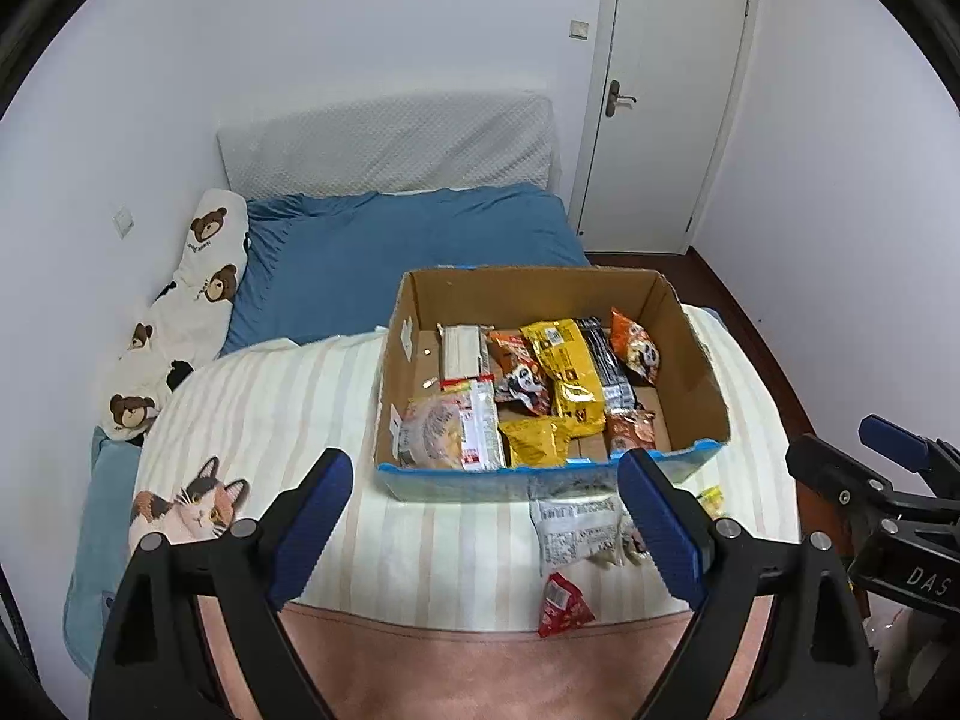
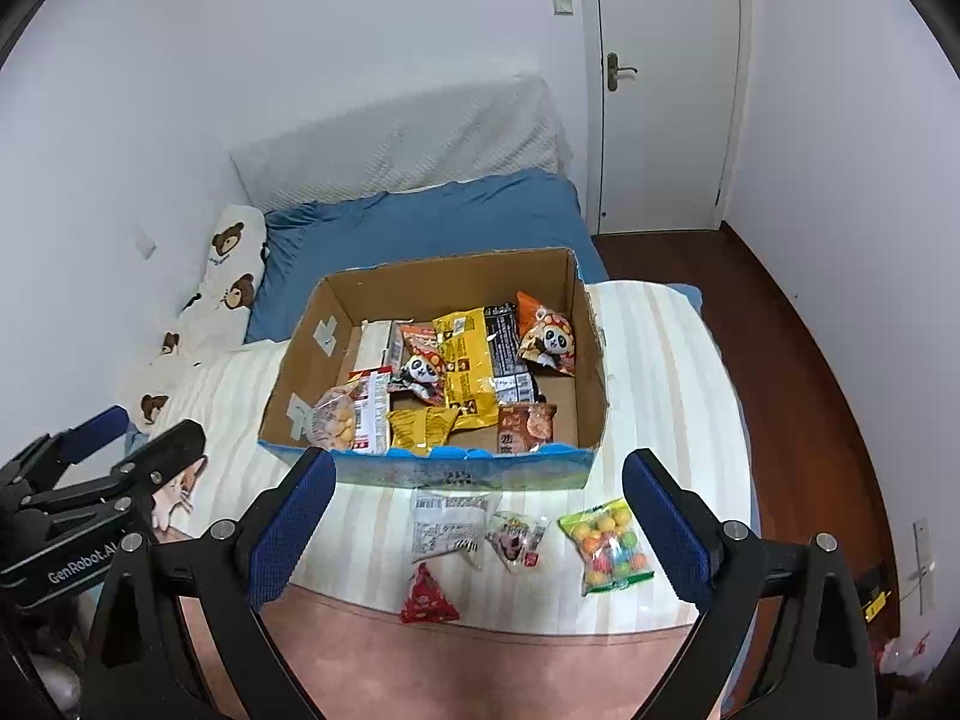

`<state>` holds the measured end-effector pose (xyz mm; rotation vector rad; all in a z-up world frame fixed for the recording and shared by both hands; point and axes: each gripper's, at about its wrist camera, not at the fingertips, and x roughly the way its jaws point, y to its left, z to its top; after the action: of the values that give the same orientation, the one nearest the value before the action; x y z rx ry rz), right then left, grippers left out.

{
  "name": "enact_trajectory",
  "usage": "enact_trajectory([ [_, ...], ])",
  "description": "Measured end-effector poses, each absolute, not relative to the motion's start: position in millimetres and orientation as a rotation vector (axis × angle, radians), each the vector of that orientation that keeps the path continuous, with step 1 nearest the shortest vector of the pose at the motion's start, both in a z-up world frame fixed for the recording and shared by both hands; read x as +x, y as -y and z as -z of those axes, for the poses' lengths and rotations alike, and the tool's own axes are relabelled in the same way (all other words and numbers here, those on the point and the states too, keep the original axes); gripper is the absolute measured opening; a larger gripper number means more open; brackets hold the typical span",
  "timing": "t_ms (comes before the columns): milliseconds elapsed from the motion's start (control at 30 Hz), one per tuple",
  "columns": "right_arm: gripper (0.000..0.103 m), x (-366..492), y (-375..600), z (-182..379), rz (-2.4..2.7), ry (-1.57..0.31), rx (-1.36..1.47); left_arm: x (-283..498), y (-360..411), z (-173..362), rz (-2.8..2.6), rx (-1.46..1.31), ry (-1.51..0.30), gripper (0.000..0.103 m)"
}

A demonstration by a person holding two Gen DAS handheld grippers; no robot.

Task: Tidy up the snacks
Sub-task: 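Move both tools back toward the remaining snacks on the bed, then grasp the clear candy bag with the right tool while the left grasps the red triangular packet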

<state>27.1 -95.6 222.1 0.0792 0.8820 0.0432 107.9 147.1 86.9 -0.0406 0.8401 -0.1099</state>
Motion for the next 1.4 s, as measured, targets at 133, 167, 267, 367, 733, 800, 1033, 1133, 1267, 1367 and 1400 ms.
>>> enact_trajectory([
  [133, 0.099, 23.2, 109.4, -205.3, -0.044, -0.929, 0.124, 102.9, -140.9, -65.2, 0.104, -0.045, -0.892, 0.091],
  [167, 0.099, 23.6, 114.5, -197.8, -0.041, -0.950, 0.141, 102.6, -139.2, -55.8, 0.102, -0.048, -0.916, 0.091],
  [267, 0.099, 25.3, 132.8, -167.3, -0.020, -1.032, 0.197, 107.0, -131.1, -15.2, 0.121, -0.070, -1.030, 0.091],
  [367, 0.099, 26.6, 155.4, -131.3, 0.031, -1.103, 0.233, 117.1, -117.5, 34.3, 0.159, -0.093, -1.172, 0.091],
  [733, 0.098, 90.0, 211.8, 7.8, 0.121, -1.361, 0.231, 152.4, -55.8, 165.1, 0.301, -0.178, -1.481, 0.074],
  [800, 0.097, 100.3, 212.7, 26.9, 0.131, -1.394, 0.217, 156.6, -49.7, 182.6, 0.296, -0.169, -1.518, 0.042],
  [1033, 0.056, 92.9, 201.2, 44.2, 0.140, -1.417, 0.179, 139.3, -64.2, 186.5, 0.302, -0.164, -1.506, 0.034],
  [1133, 0.052, 66.6, 193.4, 50.9, 0.107, -1.457, 0.235, 119.9, -78.1, 187.6, 0.291, -0.154, -1.523, 0.034],
  [1267, 0.052, 22.0, 176.0, 60.8, 0.060, -1.507, 0.288, 93.2, -95.4, 189.0, 0.280, -0.152, -1.555, 0.034],
  [1367, 0.052, -8.0, 163.7, 69.3, 0.020, -1.550, 0.355, 78.0, -105.5, 188.9, 0.284, -0.159, -1.571, 0.034],
  [1400, 0.052, -16.8, 159.1, 73.3, 0.008, -1.567, 0.369, 73.8, -109.0, 190.0, 0.284, -0.165, -1.573, 0.034],
])
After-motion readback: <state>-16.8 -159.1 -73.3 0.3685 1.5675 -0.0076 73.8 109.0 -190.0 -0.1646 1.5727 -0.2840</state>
